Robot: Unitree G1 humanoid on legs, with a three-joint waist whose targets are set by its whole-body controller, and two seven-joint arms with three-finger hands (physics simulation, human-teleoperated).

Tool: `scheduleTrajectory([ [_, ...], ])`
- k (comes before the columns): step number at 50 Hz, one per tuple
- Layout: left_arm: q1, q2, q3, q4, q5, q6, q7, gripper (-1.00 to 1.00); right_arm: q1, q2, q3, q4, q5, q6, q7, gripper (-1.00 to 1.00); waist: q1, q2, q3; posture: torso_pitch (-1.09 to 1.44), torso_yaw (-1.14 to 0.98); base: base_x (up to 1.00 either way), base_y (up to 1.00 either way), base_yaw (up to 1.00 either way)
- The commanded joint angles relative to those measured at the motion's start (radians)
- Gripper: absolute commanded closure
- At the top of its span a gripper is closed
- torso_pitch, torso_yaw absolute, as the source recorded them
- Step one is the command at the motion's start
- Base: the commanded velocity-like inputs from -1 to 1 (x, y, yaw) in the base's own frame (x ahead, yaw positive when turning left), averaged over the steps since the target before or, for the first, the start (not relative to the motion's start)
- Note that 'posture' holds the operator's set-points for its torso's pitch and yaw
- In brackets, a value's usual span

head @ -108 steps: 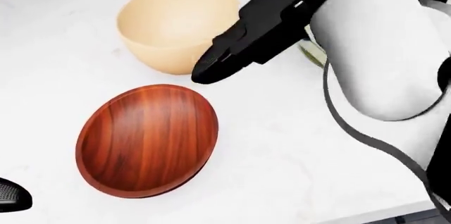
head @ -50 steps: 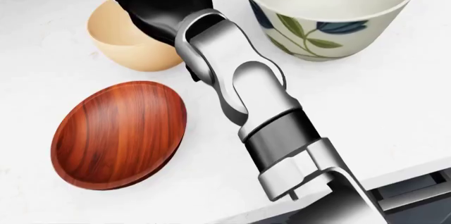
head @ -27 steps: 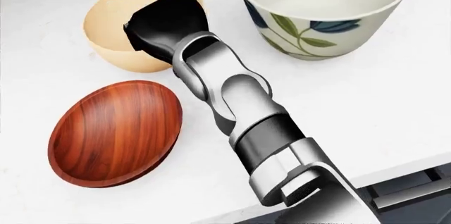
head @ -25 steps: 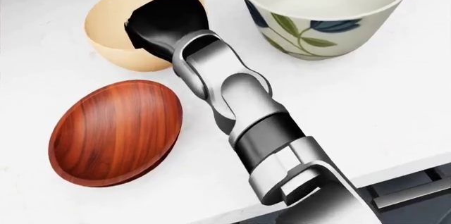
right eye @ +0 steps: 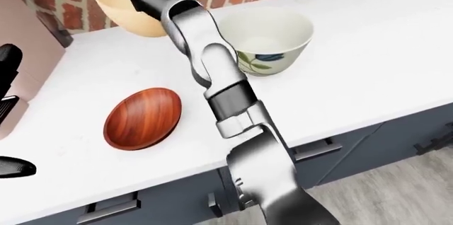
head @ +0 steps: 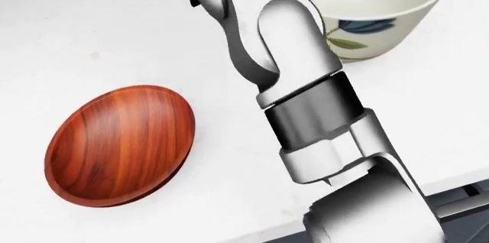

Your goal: Stack the bowls from largest to smallest.

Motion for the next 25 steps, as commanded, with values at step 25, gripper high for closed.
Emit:
scheduleTrajectory([
  [25,-0.001,0.066,0.042,-0.015,-0.091,-0.037,0.072,-1.0,-0.077,-0.251,-0.104,-0.442,0.175,0.03,0.548,1.0,-0.005,0.005,-0.133,-0.24,0.0,0.0,0.0,0.0],
])
